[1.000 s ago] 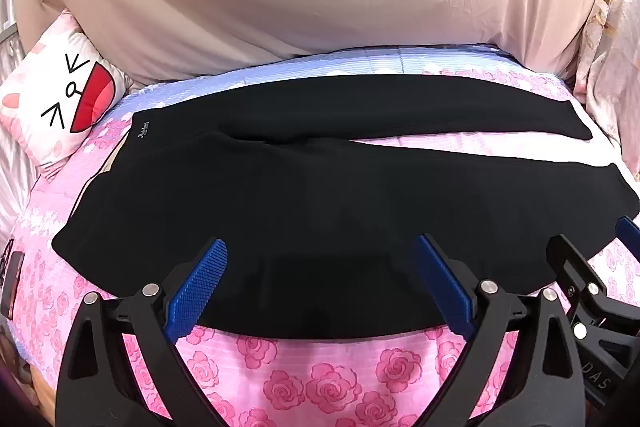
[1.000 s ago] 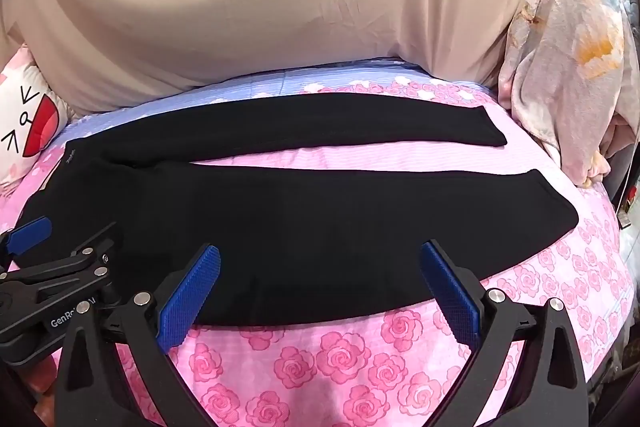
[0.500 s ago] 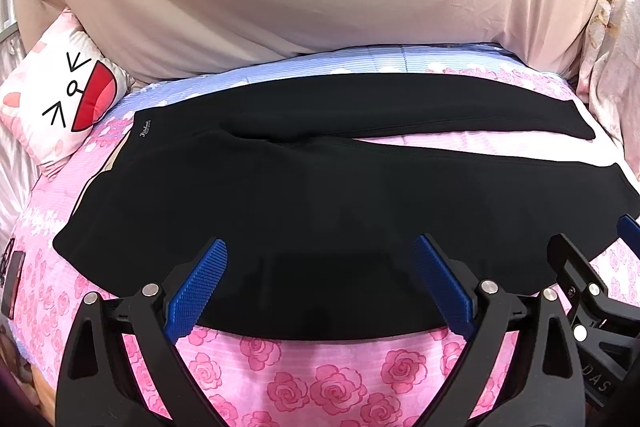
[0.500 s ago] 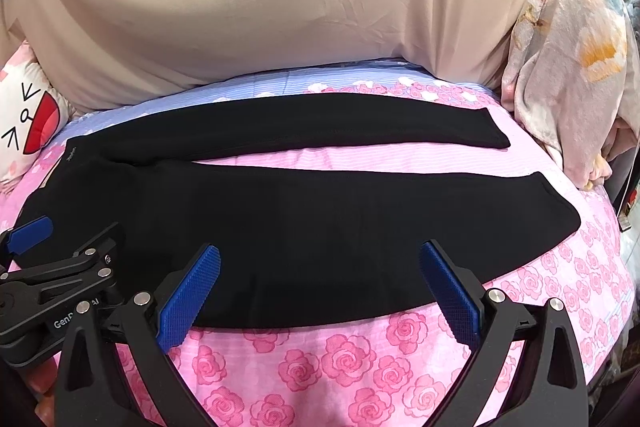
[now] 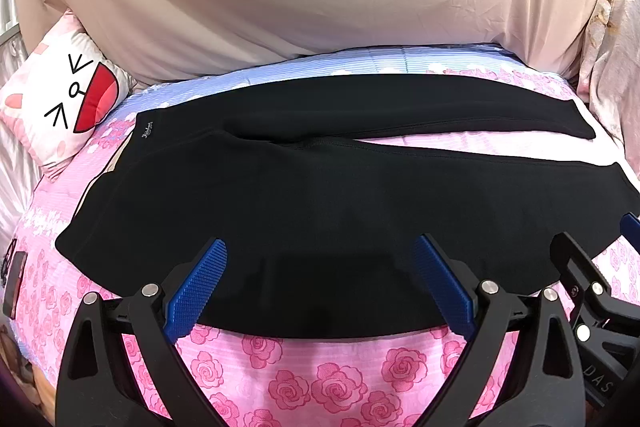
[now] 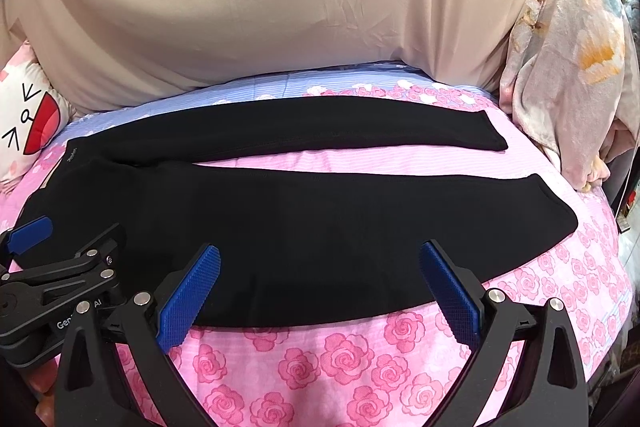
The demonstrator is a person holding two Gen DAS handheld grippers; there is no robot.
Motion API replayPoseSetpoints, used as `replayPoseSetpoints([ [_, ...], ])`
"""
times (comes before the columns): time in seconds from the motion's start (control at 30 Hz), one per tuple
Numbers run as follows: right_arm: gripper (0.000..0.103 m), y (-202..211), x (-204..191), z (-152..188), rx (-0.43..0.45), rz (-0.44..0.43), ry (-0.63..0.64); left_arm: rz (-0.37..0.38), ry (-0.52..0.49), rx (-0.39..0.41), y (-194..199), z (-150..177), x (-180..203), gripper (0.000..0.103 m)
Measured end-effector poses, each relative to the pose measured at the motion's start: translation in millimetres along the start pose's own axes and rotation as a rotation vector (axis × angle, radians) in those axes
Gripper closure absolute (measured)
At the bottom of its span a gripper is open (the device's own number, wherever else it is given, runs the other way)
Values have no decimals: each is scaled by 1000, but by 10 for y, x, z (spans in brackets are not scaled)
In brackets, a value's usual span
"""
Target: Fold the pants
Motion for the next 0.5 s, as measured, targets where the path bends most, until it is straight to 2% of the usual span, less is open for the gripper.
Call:
replayPoseSetpoints([
  [0.5, 6, 9, 24, -1, -1, -1, 4, 10, -4, -4, 12, -21, 1, 10],
])
Point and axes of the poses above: each gripper's, at about its wrist camera, not at the fingertips, and y roughly against the way its jaws point, x to its right, z to its underside, the point moved 1 cm from there along -y, roughly the way its jaws point, and after that the axes turned 2 degrees about z, right-handed, at the moved point
